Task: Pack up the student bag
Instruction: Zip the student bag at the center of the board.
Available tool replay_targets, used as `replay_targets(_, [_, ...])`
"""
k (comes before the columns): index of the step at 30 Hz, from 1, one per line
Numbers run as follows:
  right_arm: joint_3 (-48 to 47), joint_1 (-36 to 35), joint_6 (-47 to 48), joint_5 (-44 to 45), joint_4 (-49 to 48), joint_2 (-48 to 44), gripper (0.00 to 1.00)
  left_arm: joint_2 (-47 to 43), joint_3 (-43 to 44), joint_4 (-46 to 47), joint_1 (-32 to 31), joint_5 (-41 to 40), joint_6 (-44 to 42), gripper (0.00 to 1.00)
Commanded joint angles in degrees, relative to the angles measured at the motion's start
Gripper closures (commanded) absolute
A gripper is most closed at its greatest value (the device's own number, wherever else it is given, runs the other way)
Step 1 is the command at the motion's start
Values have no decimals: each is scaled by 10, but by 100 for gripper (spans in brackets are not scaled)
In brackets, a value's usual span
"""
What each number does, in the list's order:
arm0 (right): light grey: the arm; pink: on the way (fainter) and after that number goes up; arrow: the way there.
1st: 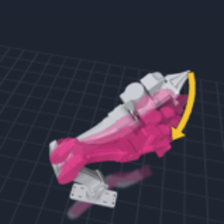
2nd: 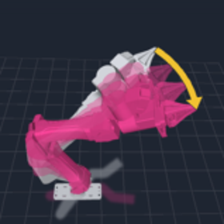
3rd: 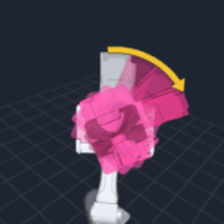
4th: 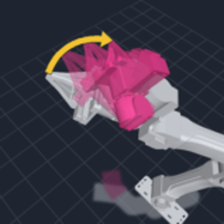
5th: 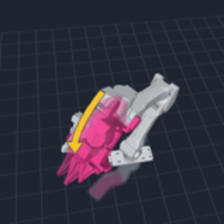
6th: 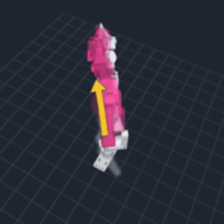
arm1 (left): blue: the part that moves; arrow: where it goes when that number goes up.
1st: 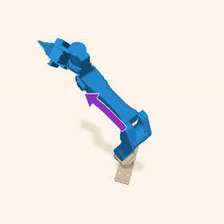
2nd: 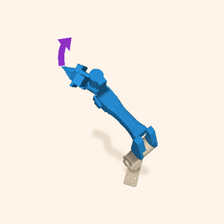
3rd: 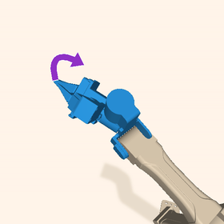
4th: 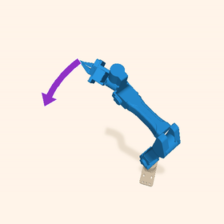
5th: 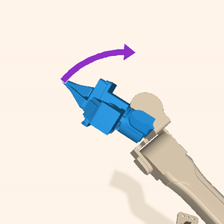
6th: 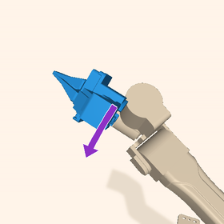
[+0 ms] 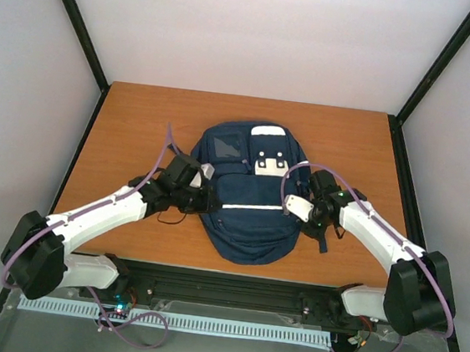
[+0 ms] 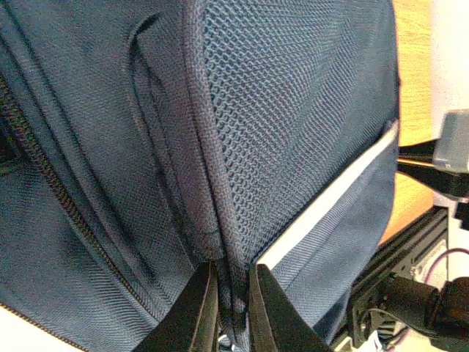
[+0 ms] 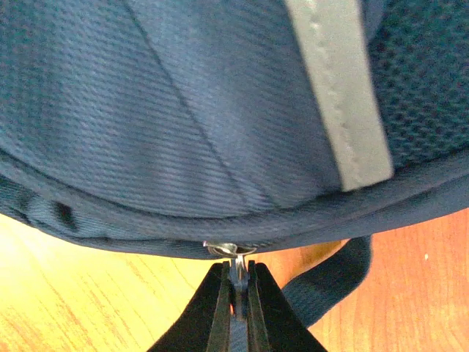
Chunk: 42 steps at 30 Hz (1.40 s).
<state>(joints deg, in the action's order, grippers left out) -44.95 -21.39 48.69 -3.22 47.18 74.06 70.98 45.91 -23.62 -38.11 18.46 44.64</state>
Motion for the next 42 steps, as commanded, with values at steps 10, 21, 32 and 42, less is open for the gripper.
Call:
replay_targets(10, [-134, -158, -92, -9, 79, 36, 97, 33, 103, -83, 146, -57, -80, 93])
replay_targets(21, [-202, -247, -163, -90, 49, 104, 97, -82, 117, -205, 146, -95, -15, 44])
replay_targets(32, [-204, -248, -166, -117, 38, 126, 97, -184, -88, -47, 79, 12, 175, 43])
replay_targets(42, [-203, -248, -170, -124, 39, 126, 97, -119, -74, 48, 15, 0, 215, 42])
